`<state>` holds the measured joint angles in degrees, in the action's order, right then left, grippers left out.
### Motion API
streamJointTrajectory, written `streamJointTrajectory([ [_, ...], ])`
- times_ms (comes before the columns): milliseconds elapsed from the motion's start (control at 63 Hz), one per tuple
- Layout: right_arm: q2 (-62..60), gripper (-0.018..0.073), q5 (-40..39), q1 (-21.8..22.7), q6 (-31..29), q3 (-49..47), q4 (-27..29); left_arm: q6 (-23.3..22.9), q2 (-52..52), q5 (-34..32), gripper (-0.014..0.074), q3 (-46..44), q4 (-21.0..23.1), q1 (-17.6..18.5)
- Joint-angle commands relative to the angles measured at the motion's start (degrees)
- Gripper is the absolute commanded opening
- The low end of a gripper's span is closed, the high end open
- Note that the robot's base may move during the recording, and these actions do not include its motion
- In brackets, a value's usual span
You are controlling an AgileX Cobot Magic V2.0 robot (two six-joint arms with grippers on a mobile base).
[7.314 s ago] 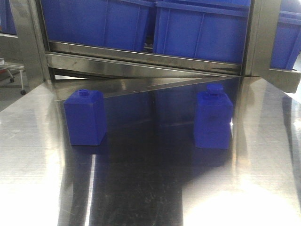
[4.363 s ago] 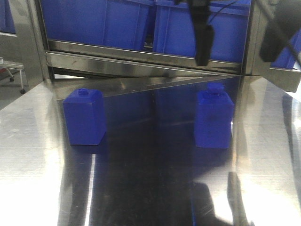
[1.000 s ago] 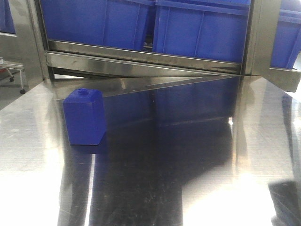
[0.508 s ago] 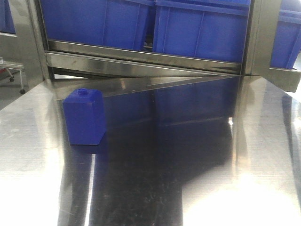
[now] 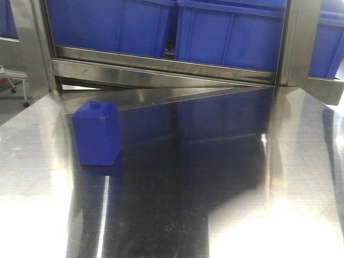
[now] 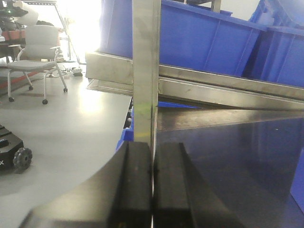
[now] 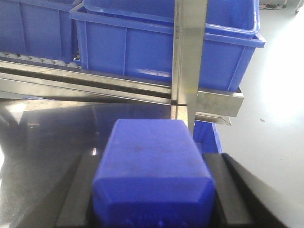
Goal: Pick and sort blue part to right shelf
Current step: 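Close the right gripper on the blue part and lift it away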
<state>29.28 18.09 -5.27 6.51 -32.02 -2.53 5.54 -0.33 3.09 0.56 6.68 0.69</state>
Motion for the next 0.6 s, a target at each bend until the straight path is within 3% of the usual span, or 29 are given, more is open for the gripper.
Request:
streamJointTrajectory([
  [0,0.0,0.04,-4.83,0.32,-0.35,-1.76,-0.76,-0.38,-1.2,-4.82,0.0123,1.18,0.11,-0.06],
  [428,0.0,0.04,-4.83,0.32,-0.35,-1.76,-0.76,-0.38,-0.93,-5.31,0.0123,0.63,-0.04,-0.06],
  [587,0.01,0.04,-4.78,0.32,-0.35,-1.76,-0.76,-4.94,2.67,-4.21,0.0123,-4.3,-0.04,-0.06],
])
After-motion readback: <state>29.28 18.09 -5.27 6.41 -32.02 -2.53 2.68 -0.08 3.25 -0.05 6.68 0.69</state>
